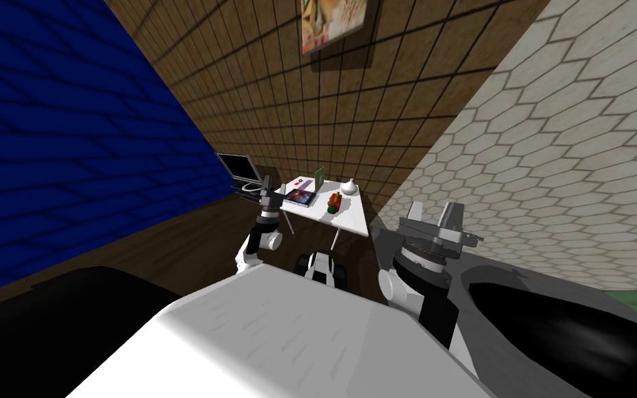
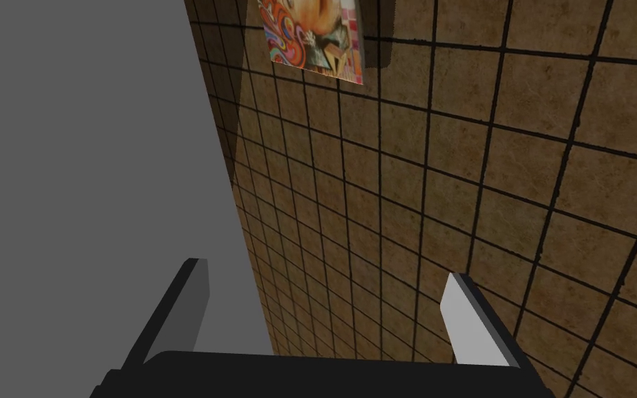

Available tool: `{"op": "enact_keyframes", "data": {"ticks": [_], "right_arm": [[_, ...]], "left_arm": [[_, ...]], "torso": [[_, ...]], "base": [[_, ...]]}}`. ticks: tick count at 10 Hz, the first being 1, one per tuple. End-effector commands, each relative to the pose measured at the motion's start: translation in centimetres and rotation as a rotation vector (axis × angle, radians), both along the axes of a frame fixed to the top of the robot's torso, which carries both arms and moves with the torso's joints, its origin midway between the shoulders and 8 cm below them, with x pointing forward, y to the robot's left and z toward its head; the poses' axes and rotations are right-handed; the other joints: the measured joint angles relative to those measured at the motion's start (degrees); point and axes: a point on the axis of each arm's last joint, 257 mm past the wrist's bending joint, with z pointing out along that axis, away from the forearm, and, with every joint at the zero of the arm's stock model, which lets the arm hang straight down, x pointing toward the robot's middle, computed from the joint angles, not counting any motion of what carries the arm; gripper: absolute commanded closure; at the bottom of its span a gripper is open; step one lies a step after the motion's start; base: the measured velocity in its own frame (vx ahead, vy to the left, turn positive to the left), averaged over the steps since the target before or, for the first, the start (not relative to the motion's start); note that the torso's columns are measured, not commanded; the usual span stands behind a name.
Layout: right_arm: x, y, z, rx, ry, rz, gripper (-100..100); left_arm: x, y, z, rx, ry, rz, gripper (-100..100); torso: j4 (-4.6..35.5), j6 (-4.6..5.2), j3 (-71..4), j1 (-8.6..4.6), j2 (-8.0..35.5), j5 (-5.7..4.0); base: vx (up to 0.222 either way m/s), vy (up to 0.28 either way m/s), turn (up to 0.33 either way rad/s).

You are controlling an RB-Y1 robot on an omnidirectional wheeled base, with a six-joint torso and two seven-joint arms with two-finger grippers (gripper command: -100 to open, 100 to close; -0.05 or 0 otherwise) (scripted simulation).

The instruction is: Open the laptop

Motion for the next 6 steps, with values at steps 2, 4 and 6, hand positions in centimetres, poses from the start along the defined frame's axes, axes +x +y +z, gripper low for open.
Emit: {"op": "enact_keyframes", "data": {"ticks": [2, 4, 6], "right_arm": [[0.0, 0.0, 0.0, 0.0, 0.0, 0.0, 0], [0.0, 0.0, 0.0, 0.0, 0.0, 0.0, 0], [0.0, 0.0, 0.0, 0.0, 0.0, 0.0, 0]], "left_arm": [[3.5, -0.6, -1.3, 0.041, 0.042, -0.005, -100], [5.1, -0.7, -2.1, 0.058, 0.066, -0.003, -100], [6.5, -0.9, -2.5, 0.076, 0.082, -0.001, -100]], "torso": [[0.0, -0.01, -0.01, -0.02, -0.02, 0.0], [0.0, -0.01, -0.02, -0.03, -0.02, -0.01], [0.0, -0.01, -0.01, 0.0, -0.02, 0.0]], "base": [[-0.027, 0.026, -0.015], [-0.024, 0.021, -0.018], [-0.024, 0.024, -0.023]]}}
